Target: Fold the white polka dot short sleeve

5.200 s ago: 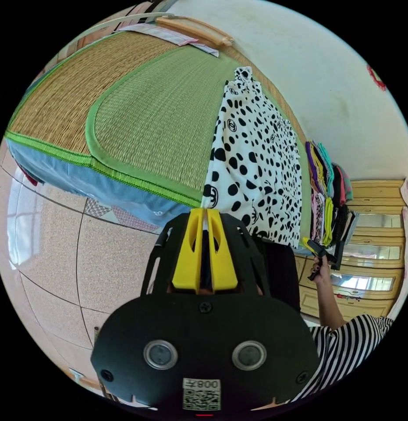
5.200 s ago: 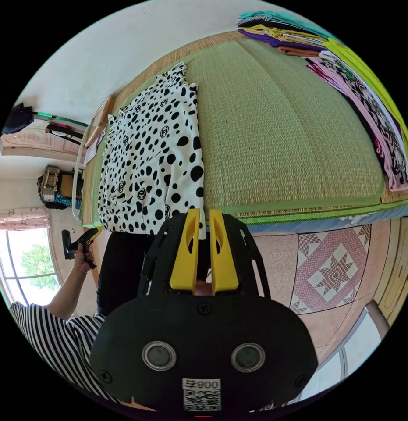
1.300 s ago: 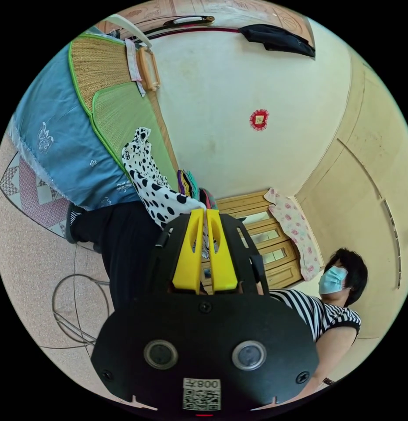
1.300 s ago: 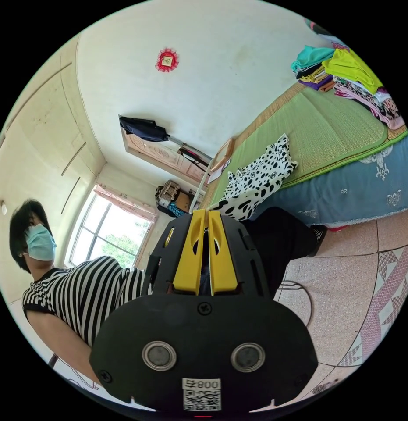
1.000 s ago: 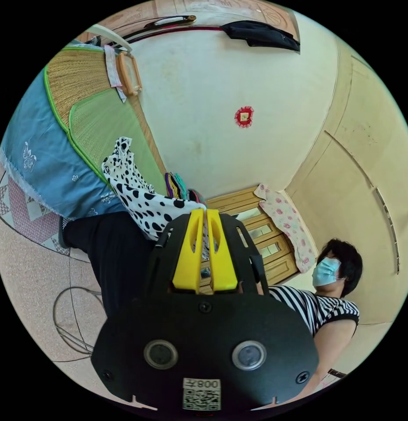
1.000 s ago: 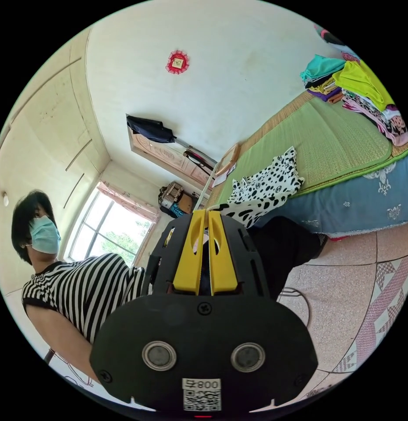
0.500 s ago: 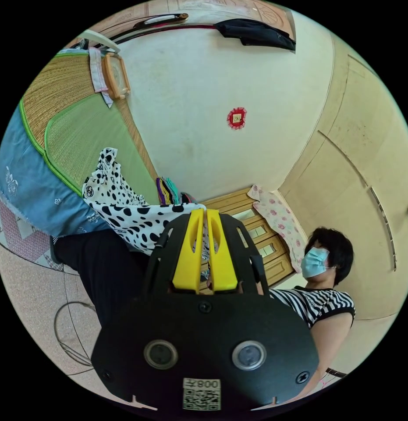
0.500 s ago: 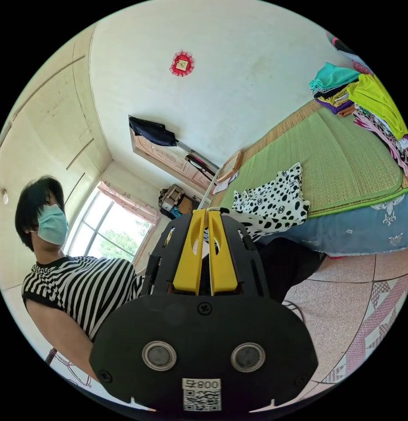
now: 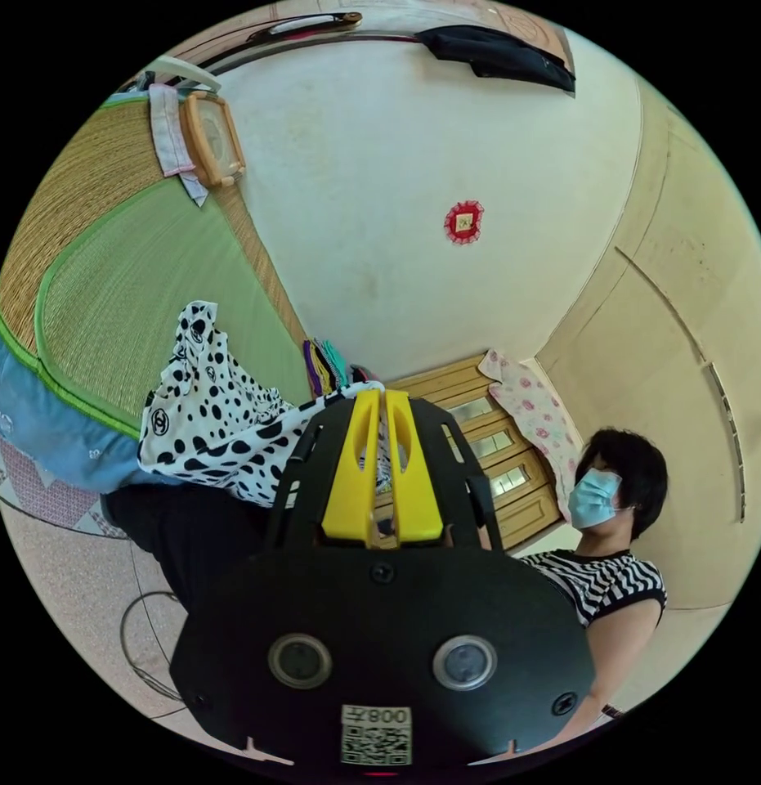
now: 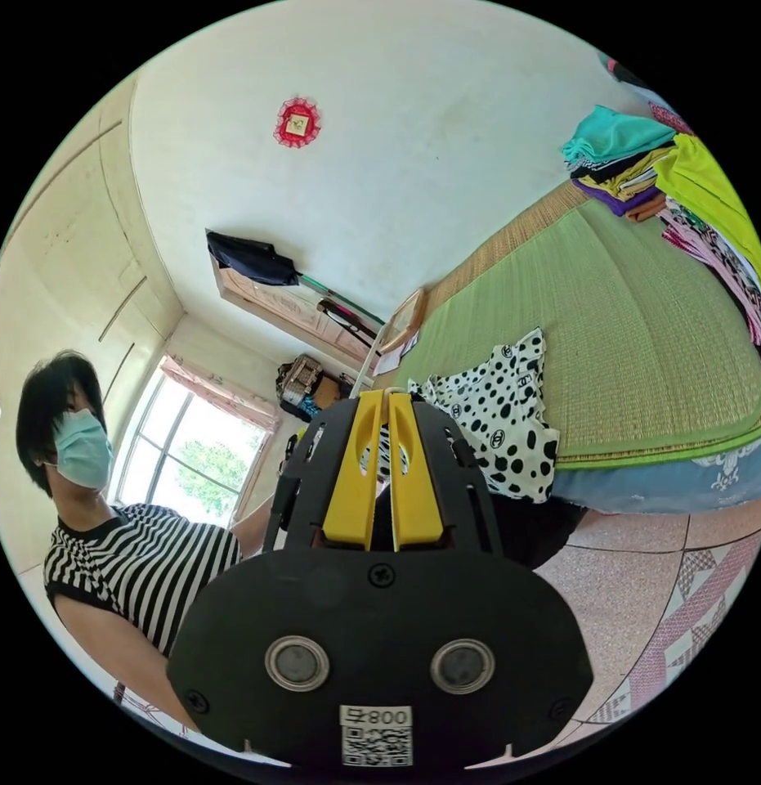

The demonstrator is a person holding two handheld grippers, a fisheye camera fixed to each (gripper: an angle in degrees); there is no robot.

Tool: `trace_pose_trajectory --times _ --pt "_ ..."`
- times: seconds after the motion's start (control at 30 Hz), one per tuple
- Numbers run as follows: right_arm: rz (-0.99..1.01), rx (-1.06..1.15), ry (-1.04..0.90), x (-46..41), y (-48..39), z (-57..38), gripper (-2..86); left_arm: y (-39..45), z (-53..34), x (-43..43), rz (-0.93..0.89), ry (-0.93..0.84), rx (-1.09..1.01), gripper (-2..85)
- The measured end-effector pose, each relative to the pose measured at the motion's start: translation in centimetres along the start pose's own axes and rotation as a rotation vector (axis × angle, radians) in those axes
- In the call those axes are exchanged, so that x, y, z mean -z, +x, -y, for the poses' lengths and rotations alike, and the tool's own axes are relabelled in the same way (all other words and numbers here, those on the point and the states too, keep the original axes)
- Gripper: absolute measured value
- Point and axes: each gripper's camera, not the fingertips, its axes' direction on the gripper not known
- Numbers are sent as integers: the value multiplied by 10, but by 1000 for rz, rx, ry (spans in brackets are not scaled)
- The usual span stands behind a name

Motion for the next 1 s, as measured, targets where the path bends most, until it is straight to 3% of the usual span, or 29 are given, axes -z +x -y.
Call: trace_pose_trajectory --times 0.5,1.0 --pt "-113 -181 -87 -96 74 178 7 -55 153 -87 124 10 160 9" --pt "-136 -425 -224 -176 170 299 9 -115 261 -153 310 7 358 12"
